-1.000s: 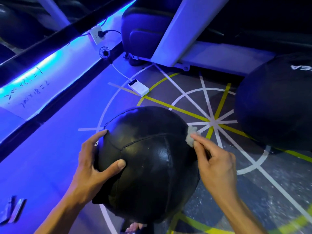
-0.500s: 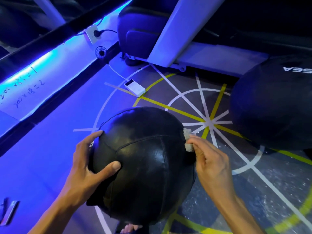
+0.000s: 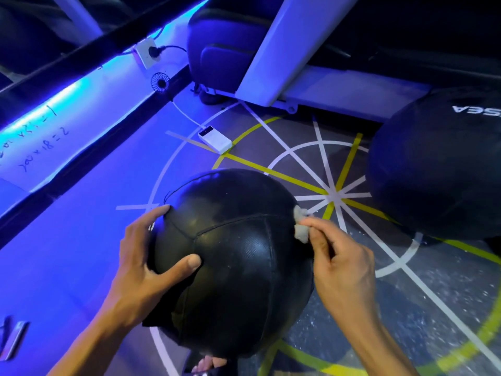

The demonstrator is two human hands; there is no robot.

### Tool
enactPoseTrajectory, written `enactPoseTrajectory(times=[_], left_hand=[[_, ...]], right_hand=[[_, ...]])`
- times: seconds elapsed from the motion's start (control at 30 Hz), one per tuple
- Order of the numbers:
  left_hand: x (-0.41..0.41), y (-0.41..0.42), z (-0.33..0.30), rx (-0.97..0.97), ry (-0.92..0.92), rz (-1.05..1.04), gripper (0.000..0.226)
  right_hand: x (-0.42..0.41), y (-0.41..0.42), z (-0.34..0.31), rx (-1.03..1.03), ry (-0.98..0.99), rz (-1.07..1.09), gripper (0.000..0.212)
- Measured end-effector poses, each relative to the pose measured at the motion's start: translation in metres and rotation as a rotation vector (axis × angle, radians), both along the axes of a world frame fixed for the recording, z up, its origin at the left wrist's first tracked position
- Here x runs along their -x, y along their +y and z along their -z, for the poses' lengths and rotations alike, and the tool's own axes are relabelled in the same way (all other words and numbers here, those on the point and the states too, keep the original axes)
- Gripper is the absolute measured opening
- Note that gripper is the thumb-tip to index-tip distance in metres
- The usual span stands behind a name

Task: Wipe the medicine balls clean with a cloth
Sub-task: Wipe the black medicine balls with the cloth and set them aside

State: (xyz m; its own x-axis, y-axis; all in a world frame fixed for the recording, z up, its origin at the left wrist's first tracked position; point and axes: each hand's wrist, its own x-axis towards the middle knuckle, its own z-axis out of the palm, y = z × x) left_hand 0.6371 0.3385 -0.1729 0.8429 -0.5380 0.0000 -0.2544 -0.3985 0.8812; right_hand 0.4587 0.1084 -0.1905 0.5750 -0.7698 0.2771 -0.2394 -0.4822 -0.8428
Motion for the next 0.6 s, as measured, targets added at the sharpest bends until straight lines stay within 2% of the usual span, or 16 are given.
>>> enactPoseTrajectory(times=[0.13,0.23,0.37,0.43,0.5,0.53,0.6], left_hand=[[-0.002,0.004,0.001,0.000,0.006,-0.011,0.106],[0.000,0.005,0.001,-0.014,-0.004,0.001,0.104],[0.001,-0.002,0.000,-0.026,-0.057,0.006,0.098],[0.005,-0.004,0.000,-0.035,-0.098,0.014,0.094],[0.006,-0.003,0.001,-0.046,-0.157,0.027,0.089],[0.006,-0.002,0.002,-0.043,-0.171,0.032,0.088],[0.005,-0.001,0.002,-0.031,-0.152,0.028,0.088]], right_hand=[[-0.001,0.005,0.004,-0.015,0.022,-0.005,0.025],[0.001,-0.013,0.015,-0.172,0.123,0.062,0.035],[-0.022,-0.001,-0.011,-0.223,-0.051,0.017,0.028],[-0.043,0.026,-0.035,-0.113,-0.150,-0.207,0.024],[-0.061,0.055,-0.052,0.147,-0.132,-0.596,0.023],[-0.068,0.058,-0.053,0.294,-0.093,-0.724,0.024],[-0.087,0.033,-0.045,0.373,-0.030,-0.706,0.024]])
